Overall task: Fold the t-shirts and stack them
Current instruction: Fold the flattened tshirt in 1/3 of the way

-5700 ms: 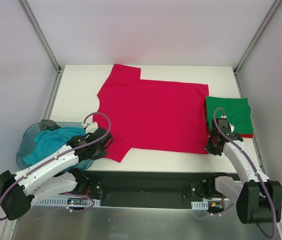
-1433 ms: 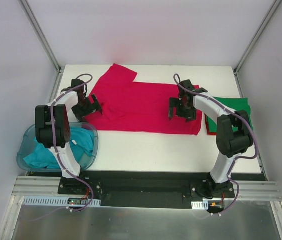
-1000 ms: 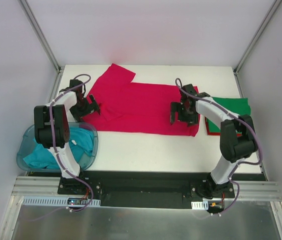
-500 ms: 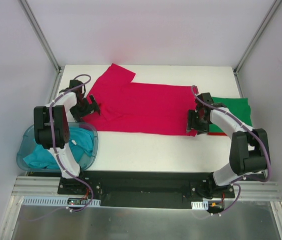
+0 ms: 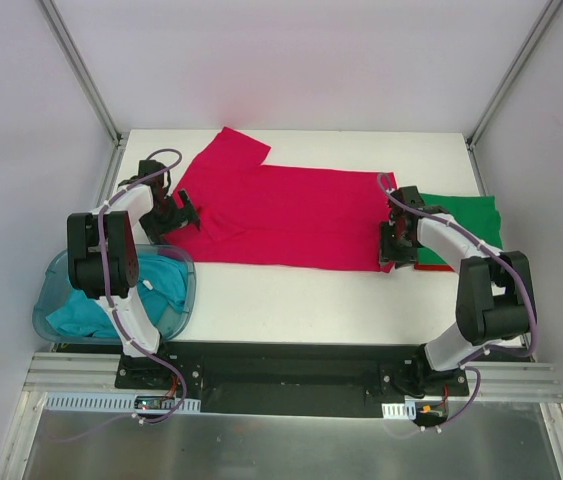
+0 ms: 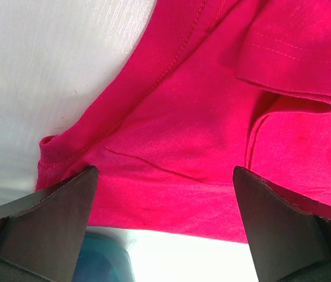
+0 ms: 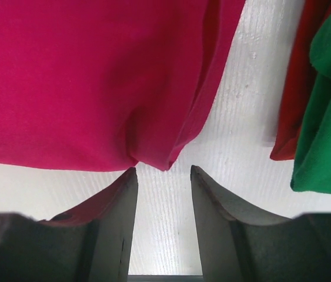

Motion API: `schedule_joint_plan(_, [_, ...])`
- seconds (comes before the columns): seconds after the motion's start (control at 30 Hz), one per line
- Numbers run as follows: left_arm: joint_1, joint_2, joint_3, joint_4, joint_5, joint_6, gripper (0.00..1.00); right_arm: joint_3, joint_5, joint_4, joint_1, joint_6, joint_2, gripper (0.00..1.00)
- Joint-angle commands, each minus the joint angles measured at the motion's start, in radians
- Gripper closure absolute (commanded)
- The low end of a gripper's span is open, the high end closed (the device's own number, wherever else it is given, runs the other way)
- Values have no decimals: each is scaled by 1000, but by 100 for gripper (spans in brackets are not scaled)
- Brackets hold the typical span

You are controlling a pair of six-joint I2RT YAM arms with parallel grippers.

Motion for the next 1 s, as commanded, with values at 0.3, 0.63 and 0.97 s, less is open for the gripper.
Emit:
schedule_joint_plan(0.3, [14,-24,-17,-7,-34,25,1,77,-15,3,-10,-56,82,67])
schedule_joint_plan(0.63, [18,-26,-21,-7,-49,23,1,97,96,-67,-30,-36,113,99])
schedule_joint_plan(0.97, [26,-32,-28,-9,-71,25,1,130,188,-178,-67,-68,97,95])
